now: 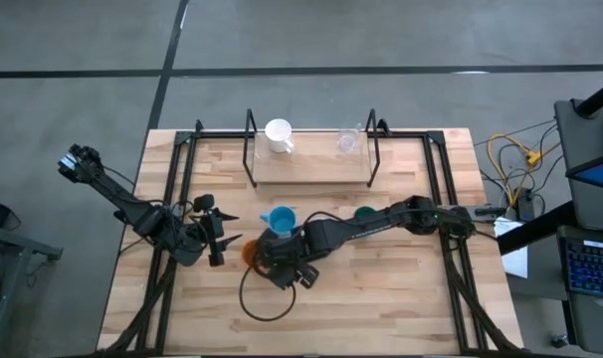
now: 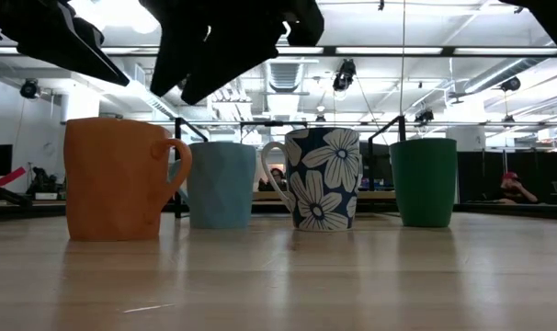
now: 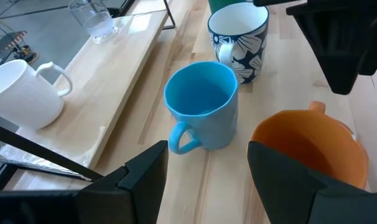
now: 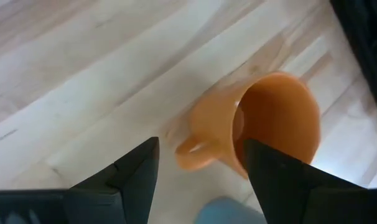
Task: Stack small to large cups/mugs on shelf
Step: Put the orange mug on the shelf
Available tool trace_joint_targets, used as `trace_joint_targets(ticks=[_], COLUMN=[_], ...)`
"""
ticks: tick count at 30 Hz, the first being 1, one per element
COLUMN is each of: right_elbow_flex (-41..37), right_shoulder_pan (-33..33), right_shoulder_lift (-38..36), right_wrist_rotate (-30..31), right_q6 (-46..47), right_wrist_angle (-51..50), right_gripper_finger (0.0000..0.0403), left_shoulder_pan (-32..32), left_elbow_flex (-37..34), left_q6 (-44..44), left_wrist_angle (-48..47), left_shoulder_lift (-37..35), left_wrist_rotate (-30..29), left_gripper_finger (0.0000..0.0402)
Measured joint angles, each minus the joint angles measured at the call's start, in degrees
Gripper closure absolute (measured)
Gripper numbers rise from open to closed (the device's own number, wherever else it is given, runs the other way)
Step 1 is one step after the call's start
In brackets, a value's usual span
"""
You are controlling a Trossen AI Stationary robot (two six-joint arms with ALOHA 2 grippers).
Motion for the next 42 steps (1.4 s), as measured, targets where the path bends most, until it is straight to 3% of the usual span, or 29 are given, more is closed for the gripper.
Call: trace_joint_targets(ticks=[10, 17, 26, 42], right_elbow_flex=[0.0, 0.0, -0.7, -0.8], right_shoulder_pan=[-1.2, -2.6, -2.8, -4.3], right_shoulder_lift=[0.0, 0.0, 1.0, 3.4], right_wrist_rotate=[-0.1, -6.7, -10.6, -10.1], right_q6=[-1.9, 1.0, 2.3, 2.1], right_wrist_angle=[5.9, 6.0, 6.7, 6.3], right_gripper_finger=[0.0177, 0.0177, 0.0177, 0.0177], left_shoulder_pan=[0.0, 0.1, 0.1, 0.1], left_elbow_flex=[0.0, -0.1, -0.2, 0.1], left_q6=[0.0, -0.1, -0.5, 1.1], left_wrist_angle=[0.2, 0.2, 0.2, 1.7], left_shoulder_lift=[0.0, 0.0, 0.8, 3.0], left_wrist_rotate=[0.0, -0.1, 0.2, 2.0], left_gripper_finger=[0.0194, 0.0194, 0.0194, 0.0194])
